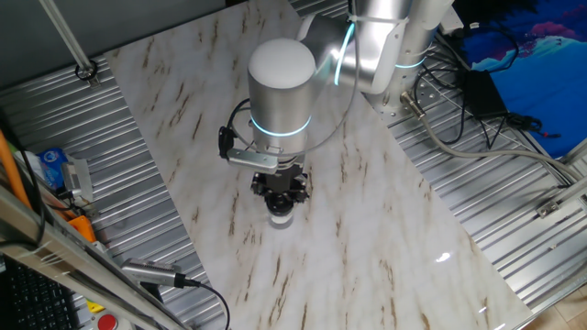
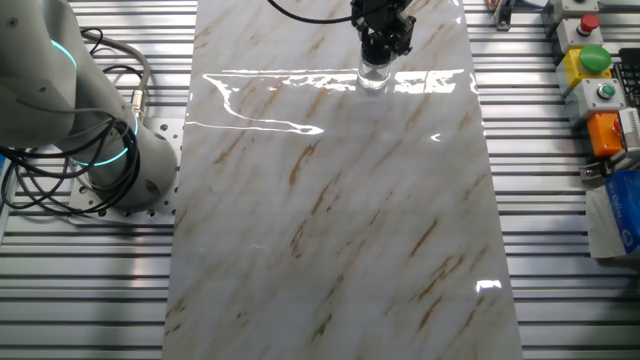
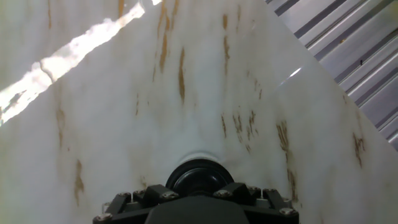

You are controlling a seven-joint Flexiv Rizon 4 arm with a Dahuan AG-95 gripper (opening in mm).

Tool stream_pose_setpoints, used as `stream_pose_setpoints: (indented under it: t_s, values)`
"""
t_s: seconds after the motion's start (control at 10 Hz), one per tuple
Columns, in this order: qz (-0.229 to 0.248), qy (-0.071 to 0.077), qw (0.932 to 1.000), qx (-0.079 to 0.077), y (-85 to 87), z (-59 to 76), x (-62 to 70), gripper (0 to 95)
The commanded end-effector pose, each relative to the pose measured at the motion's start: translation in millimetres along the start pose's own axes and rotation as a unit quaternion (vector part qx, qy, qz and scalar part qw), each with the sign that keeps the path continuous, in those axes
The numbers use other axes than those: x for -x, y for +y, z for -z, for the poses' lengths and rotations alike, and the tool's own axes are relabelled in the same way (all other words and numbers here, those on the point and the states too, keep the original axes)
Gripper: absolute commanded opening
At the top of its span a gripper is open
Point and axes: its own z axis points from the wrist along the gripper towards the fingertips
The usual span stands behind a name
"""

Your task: Screw the lid onto the jar

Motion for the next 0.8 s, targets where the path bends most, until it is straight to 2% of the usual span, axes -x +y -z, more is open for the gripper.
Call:
stream_pose_setpoints:
  t_s: [0.1, 0.5, 0.8]
  values:
    - [-0.001, -0.003, 1.0, -0.002, -0.1, -0.8, 0.5, 0.0]
    - [-0.032, 0.001, 0.9993, -0.021, -0.1, -0.7, 0.3, 0.0]
    - [-0.067, -0.004, 0.9976, -0.019, 0.0, -0.6, 0.3, 0.0]
